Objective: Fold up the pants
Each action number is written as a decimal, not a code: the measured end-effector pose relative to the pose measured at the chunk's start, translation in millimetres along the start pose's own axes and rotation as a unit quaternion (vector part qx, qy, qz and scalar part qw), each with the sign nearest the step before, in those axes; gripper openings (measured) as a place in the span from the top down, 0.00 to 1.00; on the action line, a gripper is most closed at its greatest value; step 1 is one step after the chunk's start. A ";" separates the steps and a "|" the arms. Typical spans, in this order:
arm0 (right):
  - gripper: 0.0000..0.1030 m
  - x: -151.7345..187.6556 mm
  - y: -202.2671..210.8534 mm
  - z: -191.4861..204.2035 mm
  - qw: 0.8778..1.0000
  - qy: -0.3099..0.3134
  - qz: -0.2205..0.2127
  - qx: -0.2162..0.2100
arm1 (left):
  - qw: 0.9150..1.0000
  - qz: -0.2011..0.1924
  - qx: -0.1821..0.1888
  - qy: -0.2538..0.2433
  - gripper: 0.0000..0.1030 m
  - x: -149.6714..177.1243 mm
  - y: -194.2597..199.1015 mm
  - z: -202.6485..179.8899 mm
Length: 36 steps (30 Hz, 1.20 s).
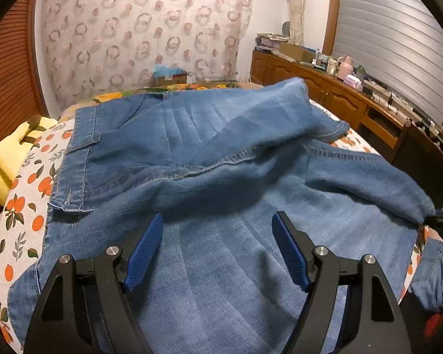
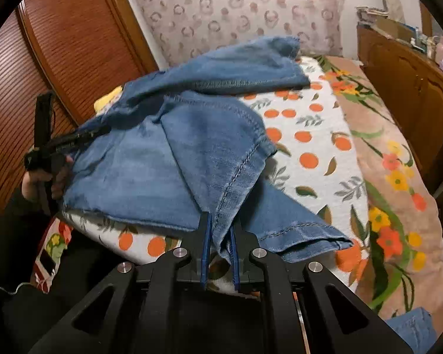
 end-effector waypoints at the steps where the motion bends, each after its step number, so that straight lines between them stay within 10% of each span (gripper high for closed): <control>1: 0.85 -2.5 4.9 -1.6 1.000 -0.001 -0.006 0.003 | 1.000 0.003 -0.003 -0.003 0.25 2.5 -0.7 -0.7; 12: 0.66 -43.2 43.2 -32.2 0.994 -0.010 -0.094 0.053 | 1.000 0.005 -0.018 -0.015 0.25 6.7 0.3 -3.5; 21: 0.65 -48.9 -42.9 -30.5 0.997 -0.014 -0.016 0.069 | 1.000 0.004 -0.016 -0.011 0.25 7.3 -5.3 -8.4; 36: 0.55 -30.6 -50.4 6.5 0.998 0.005 0.009 0.062 | 1.000 0.004 -0.014 -0.009 0.25 9.2 -5.2 -8.9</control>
Point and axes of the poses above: each gripper's, at about its wrist camera, not at the fingertips, and y roughly against the way its jaws point, z to its left, x to its underside, the point moved 7 cm from there along -y, roughly the way its jaws point, and after that the axes turned 9 degrees about y, right-handed, at the moved point
